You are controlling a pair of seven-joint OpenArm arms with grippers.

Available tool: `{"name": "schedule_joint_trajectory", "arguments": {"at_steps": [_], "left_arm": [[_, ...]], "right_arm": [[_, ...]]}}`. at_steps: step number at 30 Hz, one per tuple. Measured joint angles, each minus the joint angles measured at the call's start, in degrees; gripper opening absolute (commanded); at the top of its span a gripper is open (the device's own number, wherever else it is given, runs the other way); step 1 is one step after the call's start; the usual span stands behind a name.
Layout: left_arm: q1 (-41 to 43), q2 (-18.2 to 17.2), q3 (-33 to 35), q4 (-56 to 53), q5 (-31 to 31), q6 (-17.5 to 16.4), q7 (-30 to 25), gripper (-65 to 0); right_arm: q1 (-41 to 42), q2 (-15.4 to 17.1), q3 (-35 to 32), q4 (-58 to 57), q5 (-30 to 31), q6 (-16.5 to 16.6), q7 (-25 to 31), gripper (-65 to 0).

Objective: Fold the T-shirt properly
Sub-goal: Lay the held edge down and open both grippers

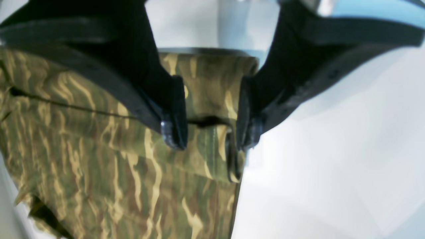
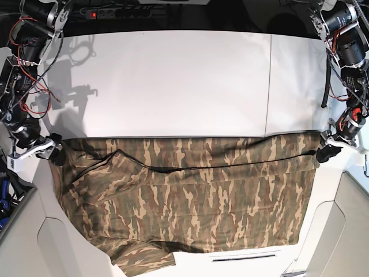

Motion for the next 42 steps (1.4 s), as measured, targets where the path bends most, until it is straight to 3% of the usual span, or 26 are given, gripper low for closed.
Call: {"name": "schedule_joint_trajectory", "arguments": {"at_steps": [4,6,13,19,23,30,33,36,39,41,42], "left_arm": [[0.96,0.0,0.0,0.0,-0.7,-0.02,-0.02,-25.3],[2.29,0.02,0.02,0.0,-1.29,-0.02,-0.04,-22.8],[4.63,0.0,-0.02,0.0,-1.88,0.92,-0.07,-22.8],[5.77,1.25,-0.2,0.07,-1.05,0.87,-1.6,-22.8],[5.7,3.43,-0.15,0.2,-0.5,0.87,-4.15,-22.9],[5.57,5.42,-0.17,0.35,0.44,0.66,-5.68,-23.3],[5.46,5.97,-0.17,0.35,0.7,0.66,-6.25,-32.8],[5.27,6.27,-0.13,0.33,1.27,0.79,-5.49,-48.5],[5.33,6.51,-0.13,0.26,1.7,-0.98,-5.57,-58.1],[5.4,6.51,-0.09,0.22,1.86,-2.8,-5.6,-65.0],[5.31,6.54,-0.07,0.22,1.84,-2.8,-5.57,-65.0]], "right_arm": [[-0.66,0.0,3.72,0.13,1.84,-0.17,0.22,-26.4],[-1.55,0.02,4.94,0.13,2.19,-2.05,0.44,-26.4],[-2.32,-0.11,5.25,0.02,1.09,-5.79,1.53,-26.4],[-2.36,0.0,5.27,-4.85,1.4,-5.79,3.56,-26.4],[-1.84,-0.13,5.29,-8.41,3.39,-3.32,6.49,-26.4],[-1.4,-0.92,3.02,-9.6,5.38,-2.78,6.99,-26.4],[-1.38,-0.94,0.48,-9.64,5.35,-2.6,8.15,-27.7],[-1.29,-0.96,-1.46,-9.73,5.2,-2.8,7.96,-44.9],[-1.29,-1.25,-2.14,-9.97,4.92,-2.8,7.54,-62.6],[-1.31,-1.25,-2.12,-10.01,4.9,-2.29,7.5,-65.0],[-1.25,-1.25,-2.05,-10.03,4.61,-1.7,7.48,-65.0]]}}
